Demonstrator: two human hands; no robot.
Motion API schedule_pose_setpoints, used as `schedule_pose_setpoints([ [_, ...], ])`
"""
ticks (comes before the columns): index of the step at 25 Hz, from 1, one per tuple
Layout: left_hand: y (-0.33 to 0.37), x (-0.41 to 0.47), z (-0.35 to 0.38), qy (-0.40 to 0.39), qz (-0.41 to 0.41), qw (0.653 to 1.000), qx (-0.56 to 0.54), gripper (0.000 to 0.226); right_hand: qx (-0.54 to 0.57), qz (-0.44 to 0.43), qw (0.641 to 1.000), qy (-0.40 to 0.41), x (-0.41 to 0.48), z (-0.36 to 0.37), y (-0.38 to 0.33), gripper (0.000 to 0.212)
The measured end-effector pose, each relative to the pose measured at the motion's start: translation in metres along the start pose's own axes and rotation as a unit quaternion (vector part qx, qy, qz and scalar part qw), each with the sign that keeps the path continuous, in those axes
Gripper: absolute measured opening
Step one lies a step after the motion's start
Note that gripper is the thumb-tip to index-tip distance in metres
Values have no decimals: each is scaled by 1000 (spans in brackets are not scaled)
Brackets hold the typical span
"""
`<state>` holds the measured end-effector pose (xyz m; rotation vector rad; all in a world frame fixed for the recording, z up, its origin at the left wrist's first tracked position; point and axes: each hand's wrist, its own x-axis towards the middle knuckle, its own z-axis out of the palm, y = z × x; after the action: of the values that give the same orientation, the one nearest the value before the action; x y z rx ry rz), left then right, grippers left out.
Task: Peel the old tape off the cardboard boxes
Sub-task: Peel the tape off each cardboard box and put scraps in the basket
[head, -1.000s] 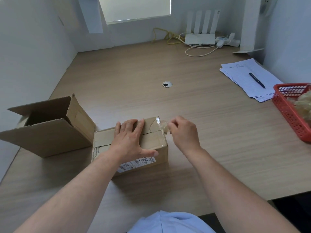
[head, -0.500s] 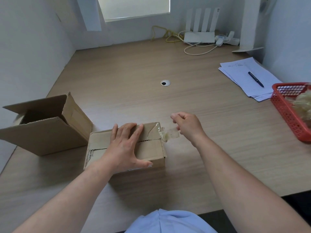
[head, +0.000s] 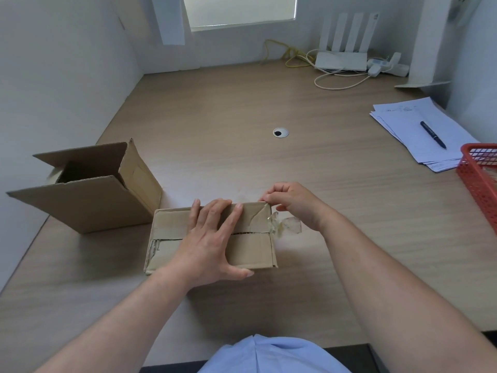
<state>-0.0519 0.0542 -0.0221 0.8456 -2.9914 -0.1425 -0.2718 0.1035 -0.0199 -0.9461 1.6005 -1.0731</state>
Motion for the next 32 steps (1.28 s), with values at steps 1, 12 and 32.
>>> schedule_pose_setpoints([
  [1, 0, 0, -1, -2, 0, 1000, 0, 124, 6, 7, 1000, -4, 1, -1, 0, 10],
  [12, 0, -1, -1, -8, 3, 1000, 7, 123, 123, 18, 992, -32, 5, -8, 4, 14],
  [32, -21, 28, 7, -19, -58, 997, -39, 130, 24, -93, 990, 104, -12, -5, -9, 20],
])
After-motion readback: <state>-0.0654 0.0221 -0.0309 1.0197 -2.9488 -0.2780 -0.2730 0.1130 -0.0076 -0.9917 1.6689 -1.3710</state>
